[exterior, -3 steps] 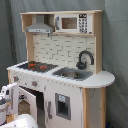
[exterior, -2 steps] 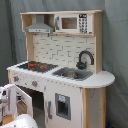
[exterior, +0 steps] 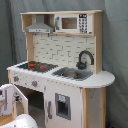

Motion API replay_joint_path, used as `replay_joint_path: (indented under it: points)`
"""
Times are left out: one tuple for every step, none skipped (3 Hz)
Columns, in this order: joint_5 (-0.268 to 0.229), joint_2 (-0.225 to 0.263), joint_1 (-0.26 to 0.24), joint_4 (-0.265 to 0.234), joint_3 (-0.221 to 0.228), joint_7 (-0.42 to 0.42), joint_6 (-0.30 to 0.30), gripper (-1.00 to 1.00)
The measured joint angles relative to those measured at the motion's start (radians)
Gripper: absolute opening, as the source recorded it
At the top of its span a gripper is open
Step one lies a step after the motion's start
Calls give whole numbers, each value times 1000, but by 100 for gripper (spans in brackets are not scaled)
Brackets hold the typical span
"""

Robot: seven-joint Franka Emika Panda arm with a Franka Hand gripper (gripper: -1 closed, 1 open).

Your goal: Play with the kitchen

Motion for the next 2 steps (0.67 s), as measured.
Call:
replay_joint_path:
  points:
    - [0, 1, 1, 47, -1, 0, -88, -100]
    - [-6, 11, 5, 47, -6, -4, -129, -100]
